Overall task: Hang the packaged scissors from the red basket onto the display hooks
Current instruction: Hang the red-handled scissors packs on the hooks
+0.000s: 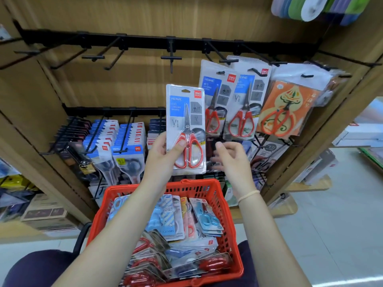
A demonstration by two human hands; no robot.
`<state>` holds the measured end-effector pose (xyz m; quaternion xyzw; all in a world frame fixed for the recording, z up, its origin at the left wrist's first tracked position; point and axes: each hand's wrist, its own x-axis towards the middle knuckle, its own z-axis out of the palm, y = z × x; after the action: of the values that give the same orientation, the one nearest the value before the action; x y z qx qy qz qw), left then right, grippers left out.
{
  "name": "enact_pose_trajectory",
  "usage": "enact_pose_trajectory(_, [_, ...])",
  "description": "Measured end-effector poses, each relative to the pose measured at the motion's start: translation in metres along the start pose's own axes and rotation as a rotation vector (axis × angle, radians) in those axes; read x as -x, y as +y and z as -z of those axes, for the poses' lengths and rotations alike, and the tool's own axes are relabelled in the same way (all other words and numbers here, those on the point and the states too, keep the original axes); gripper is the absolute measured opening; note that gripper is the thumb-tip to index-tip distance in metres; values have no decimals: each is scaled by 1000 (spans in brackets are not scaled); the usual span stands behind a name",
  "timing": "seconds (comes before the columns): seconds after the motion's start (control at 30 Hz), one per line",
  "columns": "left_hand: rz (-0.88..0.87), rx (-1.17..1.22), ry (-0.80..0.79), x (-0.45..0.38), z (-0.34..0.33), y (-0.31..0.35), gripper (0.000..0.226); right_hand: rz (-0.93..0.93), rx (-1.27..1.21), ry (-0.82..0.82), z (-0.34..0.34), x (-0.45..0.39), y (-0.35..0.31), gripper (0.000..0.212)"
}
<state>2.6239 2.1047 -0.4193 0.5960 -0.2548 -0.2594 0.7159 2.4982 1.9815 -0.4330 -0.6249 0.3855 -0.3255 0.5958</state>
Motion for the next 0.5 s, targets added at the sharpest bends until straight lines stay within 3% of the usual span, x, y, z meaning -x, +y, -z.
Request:
enact_pose_trajectory(0.13, [-34,-16,-73,-11,-27,9,18,130,4,-192,-3,16,-12,26])
enact_pose_trajectory(0.5, [-27,-38,-130,-35,-55,21,18,203,6,-41,7,-4,-30,25])
